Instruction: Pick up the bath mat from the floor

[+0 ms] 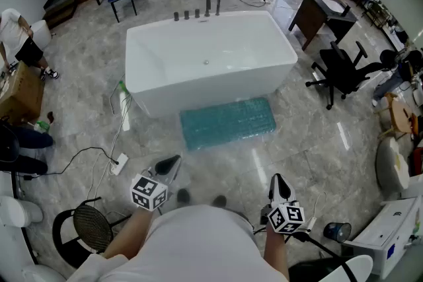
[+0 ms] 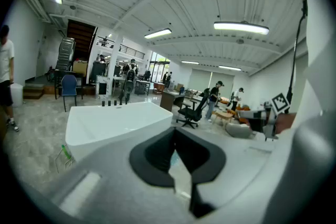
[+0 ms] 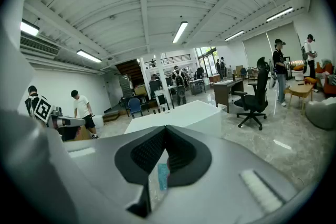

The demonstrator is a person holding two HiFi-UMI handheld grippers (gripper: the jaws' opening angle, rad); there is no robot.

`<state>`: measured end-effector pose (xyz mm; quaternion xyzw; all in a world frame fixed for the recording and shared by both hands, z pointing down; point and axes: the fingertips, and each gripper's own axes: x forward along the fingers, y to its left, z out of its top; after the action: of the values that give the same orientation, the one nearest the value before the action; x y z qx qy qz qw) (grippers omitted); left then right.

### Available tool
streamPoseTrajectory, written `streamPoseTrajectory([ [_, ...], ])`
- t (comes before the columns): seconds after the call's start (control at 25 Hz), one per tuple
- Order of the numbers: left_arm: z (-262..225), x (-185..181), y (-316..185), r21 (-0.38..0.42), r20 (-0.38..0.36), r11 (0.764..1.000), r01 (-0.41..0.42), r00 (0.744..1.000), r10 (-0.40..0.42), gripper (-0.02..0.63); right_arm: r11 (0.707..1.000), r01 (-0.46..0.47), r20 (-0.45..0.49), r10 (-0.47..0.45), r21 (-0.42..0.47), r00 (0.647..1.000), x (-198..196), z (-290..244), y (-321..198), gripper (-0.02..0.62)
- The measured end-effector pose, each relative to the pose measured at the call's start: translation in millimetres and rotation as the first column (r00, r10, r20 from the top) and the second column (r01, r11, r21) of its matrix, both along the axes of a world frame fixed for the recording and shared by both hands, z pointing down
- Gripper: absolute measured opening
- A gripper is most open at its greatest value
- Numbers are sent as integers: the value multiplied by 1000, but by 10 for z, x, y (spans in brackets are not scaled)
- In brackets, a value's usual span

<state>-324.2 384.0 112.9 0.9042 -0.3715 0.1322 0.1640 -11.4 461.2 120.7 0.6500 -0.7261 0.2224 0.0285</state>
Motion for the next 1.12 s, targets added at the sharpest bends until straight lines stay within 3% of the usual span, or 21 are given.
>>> streamPoseTrajectory([
  [0.56, 76, 201, 187, -21, 16, 1000, 0, 1000, 1, 3, 1000, 3, 32, -2, -3, 999, 161, 57, 158, 5],
  [1.12, 155, 824, 368, -12, 28, 1000, -4, 1000, 4, 3, 998, -34, 89, 38, -52, 995, 891, 355, 382, 5],
])
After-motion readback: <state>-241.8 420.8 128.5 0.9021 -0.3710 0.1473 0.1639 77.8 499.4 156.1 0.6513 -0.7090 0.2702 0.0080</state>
